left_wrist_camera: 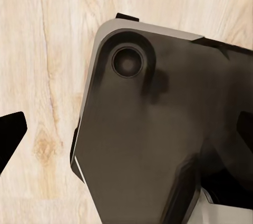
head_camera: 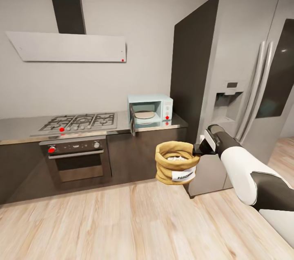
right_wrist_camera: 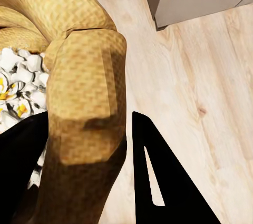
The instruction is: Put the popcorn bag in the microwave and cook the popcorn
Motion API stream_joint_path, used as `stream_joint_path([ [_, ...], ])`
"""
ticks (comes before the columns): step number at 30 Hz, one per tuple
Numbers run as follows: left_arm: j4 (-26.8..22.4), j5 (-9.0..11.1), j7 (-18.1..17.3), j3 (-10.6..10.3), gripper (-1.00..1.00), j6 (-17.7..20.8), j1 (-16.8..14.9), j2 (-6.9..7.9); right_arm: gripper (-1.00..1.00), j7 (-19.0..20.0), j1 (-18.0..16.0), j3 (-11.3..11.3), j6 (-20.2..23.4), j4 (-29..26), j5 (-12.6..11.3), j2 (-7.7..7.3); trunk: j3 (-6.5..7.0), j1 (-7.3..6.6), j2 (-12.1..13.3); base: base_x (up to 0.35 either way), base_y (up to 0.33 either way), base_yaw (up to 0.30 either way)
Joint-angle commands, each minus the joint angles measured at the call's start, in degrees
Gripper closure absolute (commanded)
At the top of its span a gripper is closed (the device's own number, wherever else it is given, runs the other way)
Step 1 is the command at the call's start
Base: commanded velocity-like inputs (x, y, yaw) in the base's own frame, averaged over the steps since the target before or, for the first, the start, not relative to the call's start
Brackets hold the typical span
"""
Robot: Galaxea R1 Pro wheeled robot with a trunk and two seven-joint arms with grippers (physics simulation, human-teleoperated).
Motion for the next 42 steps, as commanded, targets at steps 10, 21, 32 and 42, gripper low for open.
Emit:
stream_joint_path([
  [10, -0.08, 0.06, 0.0, 0.42, -1.0, -0.04, 0.02, 0.01, 1.0, 0.65, -0.03, -0.36, 0.2, 0.66, 0.66, 0.09, -0.07, 0.04, -0.04, 0.321, 0.0, 0.0],
  [21, -0.06, 0.06, 0.0, 0.46, -1.0, -0.04, 0.02, -0.07, 1.0, 0.77, -0.03, -0.58, 0.2, -0.09, 0.2, 0.17, -0.07, 0.04, -0.04, 0.323, 0.0, 0.0],
  [32, -0.01, 0.06, 0.0, 0.51, -1.0, -0.12, 0.02, -0.08, 1.0, 0.35, -0.03, -0.23, 0.2, -15.73, 0.75, 0.6, -0.07, 0.04, -0.04, 0.317, 0.0, 0.0],
  [42, -0.02, 0.06, 0.0, 0.51, -1.0, -0.12, 0.02, -0.08, 1.0, 0.31, -0.03, -0.07, 0.2, -17.38, 0.68, 1.28, -0.07, 0.04, -0.04, 0.306, 0.0, 0.0],
])
